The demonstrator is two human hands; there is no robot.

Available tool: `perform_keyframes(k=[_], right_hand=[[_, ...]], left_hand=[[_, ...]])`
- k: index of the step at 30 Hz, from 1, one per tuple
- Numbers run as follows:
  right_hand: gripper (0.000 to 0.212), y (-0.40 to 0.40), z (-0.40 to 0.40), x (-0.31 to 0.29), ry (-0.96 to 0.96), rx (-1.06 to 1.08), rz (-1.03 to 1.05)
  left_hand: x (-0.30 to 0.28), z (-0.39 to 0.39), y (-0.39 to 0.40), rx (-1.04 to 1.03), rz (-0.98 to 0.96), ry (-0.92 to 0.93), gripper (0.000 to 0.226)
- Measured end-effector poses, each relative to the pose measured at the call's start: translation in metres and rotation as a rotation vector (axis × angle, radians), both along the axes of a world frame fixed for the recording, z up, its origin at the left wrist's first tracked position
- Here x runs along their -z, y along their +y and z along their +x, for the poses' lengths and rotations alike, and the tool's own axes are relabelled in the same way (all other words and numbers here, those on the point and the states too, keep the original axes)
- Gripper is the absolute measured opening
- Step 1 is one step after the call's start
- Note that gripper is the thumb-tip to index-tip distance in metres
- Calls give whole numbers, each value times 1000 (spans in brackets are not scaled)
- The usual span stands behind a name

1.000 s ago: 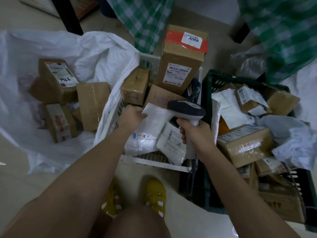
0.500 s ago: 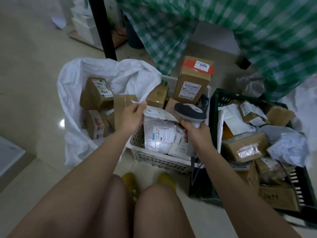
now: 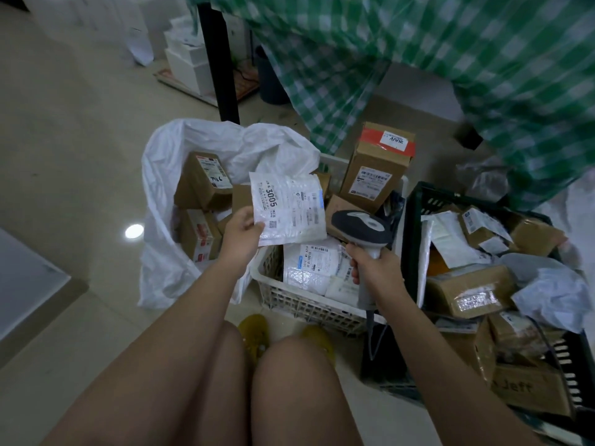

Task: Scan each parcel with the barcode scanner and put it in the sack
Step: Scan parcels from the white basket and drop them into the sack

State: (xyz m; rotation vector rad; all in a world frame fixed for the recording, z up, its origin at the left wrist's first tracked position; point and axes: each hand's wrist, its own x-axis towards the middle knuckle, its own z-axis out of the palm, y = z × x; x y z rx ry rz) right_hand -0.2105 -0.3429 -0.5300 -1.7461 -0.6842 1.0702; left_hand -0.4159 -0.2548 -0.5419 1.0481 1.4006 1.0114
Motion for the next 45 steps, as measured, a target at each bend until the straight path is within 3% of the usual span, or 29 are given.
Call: perform_keyframes(k=[3,8,14,18,21,25,28,32,37,39,45], right_hand=[[17,2,4,4,7,-9,6],[15,11,6,9,40,122,67],[54,39,-2,9,203,167,135],[41,42,5,4,78,80,96],[35,38,14,0,-24,-80,76],[21,34,12,-6,-72,-189,110],[23,36,11,-8,-119,-204,121],[26,39,7,-7,-201,-140,114],[14,25,-1,-13,-135,123,256],[14,17,-3,-14,-110,86,189],[22,-6,-16,-22,-127,-64,167]], left_hand=[[2,0,4,12,-22,0,27],[5,0,8,64,-185,-174,33],[0,16,-3,206,-292,-272,44],[-2,17,-1,41,-150,1,52],[6,11,4,59,-88,6,71],[19,9,4,294,-85,267,39],[20,8,4,263,-1,397,39],[22,7,3,281,68,452,19],[18,2,3,97,-41,174,11],[14,3,3,66,-80,48,17],[9,11,1,3,-140,-68,21]])
